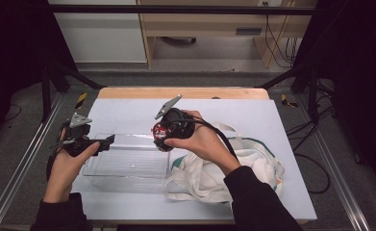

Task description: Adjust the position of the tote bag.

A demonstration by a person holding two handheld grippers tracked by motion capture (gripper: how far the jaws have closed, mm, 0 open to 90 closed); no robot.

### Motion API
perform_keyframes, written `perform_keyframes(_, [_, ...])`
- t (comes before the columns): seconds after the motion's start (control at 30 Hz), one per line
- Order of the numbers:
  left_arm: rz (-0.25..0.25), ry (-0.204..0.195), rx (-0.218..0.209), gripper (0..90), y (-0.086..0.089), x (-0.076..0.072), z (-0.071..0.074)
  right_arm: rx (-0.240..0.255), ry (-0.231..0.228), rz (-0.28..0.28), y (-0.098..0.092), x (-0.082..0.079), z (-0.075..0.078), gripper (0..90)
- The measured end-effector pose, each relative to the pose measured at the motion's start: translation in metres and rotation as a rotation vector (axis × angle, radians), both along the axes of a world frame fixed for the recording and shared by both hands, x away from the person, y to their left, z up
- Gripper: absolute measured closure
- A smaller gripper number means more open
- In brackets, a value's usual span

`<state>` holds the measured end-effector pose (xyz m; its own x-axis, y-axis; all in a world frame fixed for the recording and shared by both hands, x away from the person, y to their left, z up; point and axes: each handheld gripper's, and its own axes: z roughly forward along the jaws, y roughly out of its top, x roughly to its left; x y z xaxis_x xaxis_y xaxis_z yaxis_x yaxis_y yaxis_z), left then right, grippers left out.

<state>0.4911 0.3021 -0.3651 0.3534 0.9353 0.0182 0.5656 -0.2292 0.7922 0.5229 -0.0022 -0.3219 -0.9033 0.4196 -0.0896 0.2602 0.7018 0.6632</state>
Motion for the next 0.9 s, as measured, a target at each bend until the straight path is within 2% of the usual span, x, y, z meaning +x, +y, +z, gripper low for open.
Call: perform_keyframes(0.9, [-0.003, 0.000, -0.017, 4.5, 0.006, -0.001, 0.000, 0.013, -0.002, 0.025, 0.010, -0.007, -0.005, 24.4])
